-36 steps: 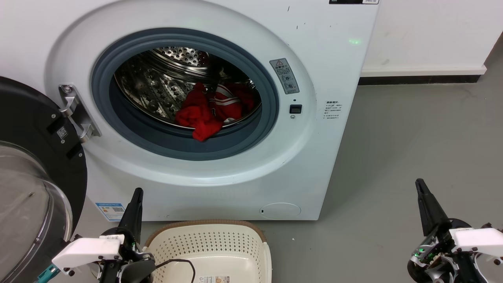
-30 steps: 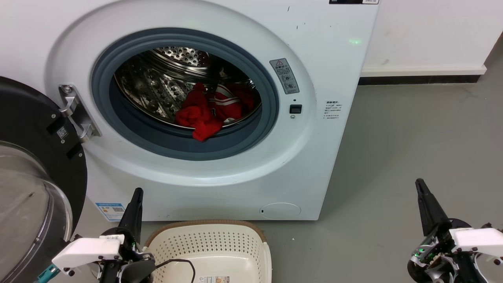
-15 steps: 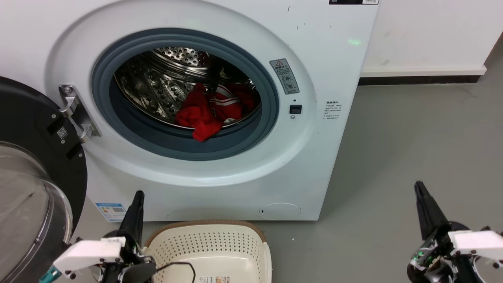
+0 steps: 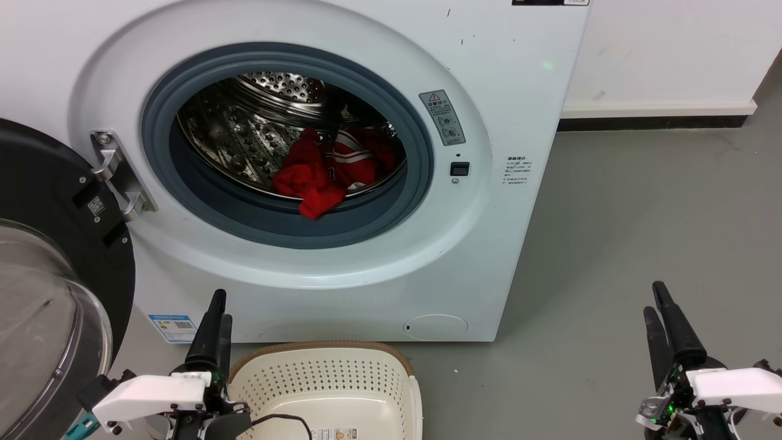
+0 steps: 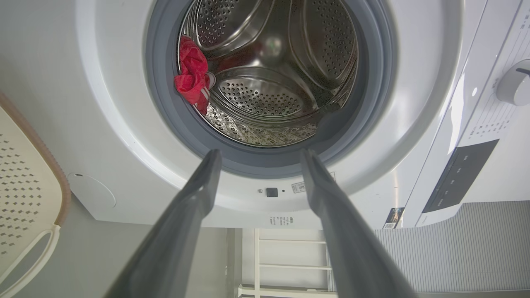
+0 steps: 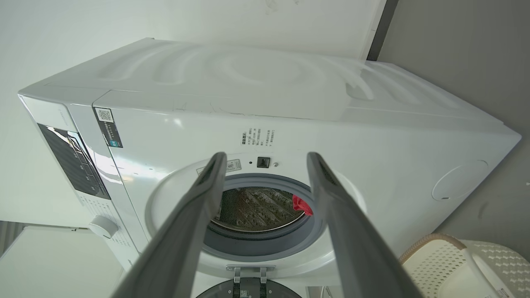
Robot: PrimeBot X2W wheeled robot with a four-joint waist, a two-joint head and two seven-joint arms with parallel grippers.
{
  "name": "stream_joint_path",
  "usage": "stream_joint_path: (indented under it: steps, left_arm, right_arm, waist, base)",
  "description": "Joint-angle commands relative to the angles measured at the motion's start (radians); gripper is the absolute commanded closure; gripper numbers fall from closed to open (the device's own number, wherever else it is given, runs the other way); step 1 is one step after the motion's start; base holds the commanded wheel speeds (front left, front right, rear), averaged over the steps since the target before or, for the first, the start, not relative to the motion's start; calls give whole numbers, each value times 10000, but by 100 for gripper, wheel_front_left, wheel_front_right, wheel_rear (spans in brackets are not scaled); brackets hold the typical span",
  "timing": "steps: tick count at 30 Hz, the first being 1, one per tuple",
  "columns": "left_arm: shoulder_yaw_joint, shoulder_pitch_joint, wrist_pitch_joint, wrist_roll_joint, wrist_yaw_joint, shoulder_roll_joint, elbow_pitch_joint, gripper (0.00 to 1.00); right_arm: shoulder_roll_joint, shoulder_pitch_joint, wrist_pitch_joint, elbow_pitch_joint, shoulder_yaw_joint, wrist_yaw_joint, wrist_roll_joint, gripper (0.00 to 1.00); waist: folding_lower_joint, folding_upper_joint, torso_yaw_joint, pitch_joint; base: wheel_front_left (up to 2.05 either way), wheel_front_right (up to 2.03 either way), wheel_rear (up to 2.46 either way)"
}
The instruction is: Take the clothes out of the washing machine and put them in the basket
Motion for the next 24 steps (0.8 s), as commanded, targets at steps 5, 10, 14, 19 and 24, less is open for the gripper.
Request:
stream_joint_path:
  steps: [5,10,14,19,24]
  left_arm:
    - [-12,-401,-315,1310,-5,37,-405,0]
    - [-10,-448,-530,2535,-5,19,-562,0]
    - [-61,-471,-695,3615,-5,30,-695,0]
    - [-175,-468,-888,4891,-5,122,-791,0]
    - [-253,-484,-1070,5888,-5,155,-807,0]
  right_arm:
    - [-19,-43,-310,-496,-54,0,-1480,0]
    - [-19,46,-524,-755,-62,0,-2951,0]
    - [-19,132,-688,-917,-37,0,-4111,0]
    - [-19,236,-879,-1074,27,0,-5420,0]
    - [-19,318,-1040,-1163,99,0,-6381,0]
  waist:
    - [0,0,-8,25]
    - [0,0,-15,45]
    - [0,0,-20,59]
    - [0,0,-31,73]
    - [0,0,-43,78]
  base:
    - [0,0,0]
    - [0,0,0]
    - [0,0,0]
    - [0,0,0]
    - [0,0,0]
